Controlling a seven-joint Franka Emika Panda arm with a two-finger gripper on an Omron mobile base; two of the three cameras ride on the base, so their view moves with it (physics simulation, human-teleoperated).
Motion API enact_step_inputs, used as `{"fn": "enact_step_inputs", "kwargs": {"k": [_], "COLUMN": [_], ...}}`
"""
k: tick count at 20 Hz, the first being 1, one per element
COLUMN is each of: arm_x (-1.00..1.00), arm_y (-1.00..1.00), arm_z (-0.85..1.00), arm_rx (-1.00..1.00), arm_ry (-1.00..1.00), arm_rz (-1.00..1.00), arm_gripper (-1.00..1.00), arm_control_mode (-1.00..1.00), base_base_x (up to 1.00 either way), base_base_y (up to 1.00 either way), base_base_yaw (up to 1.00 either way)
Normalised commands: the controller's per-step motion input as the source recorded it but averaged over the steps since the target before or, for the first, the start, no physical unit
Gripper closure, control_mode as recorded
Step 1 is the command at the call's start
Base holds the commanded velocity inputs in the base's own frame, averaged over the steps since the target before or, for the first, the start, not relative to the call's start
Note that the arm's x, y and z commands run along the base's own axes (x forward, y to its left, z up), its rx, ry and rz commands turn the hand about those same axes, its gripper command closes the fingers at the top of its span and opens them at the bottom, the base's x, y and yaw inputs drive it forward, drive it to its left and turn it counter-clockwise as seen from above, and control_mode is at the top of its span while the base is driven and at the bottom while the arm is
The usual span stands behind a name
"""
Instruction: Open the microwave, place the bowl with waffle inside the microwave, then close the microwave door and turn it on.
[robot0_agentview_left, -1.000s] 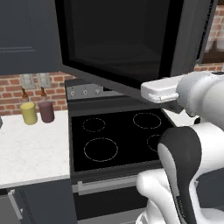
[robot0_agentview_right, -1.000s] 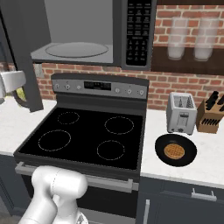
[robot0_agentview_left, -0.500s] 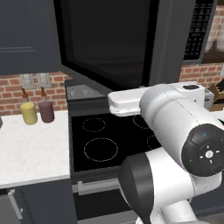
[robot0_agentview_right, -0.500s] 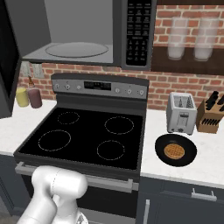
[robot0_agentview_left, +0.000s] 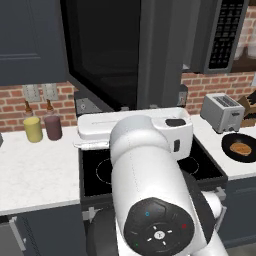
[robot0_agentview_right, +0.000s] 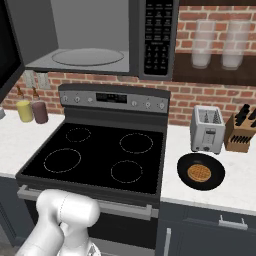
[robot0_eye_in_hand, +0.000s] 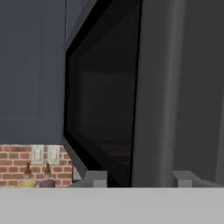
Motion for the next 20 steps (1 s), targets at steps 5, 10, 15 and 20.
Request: {"fn": "enact_step_inputs", "kwargs": {"k": [5,10,15,20], "arm_x": [0.46,0.14,0.00,-0.12], "arm_y": [0.23,0.00,-0.03,-0.04], "arm_z": [-0.12,-0.01,-0.01,-0.17], "arm_rx": [0.08,0.12,0.03,0.00], "arm_ry": [-0.04,-0.04,-0.19,-0.14], "arm_rz": [0.01,0.04,0.02,0.01], "arm_gripper": [-1.00,-1.00,-1.00,-1.00], "arm_control_mode": [-1.00,-1.00,-1.00,-1.00], "base_base_x": [0.00,0.00,0.00,0.00], "base_base_y": [0.00,0.00,0.00,0.00], "base_base_yaw": [0.00,0.00,0.00,0.00]}}
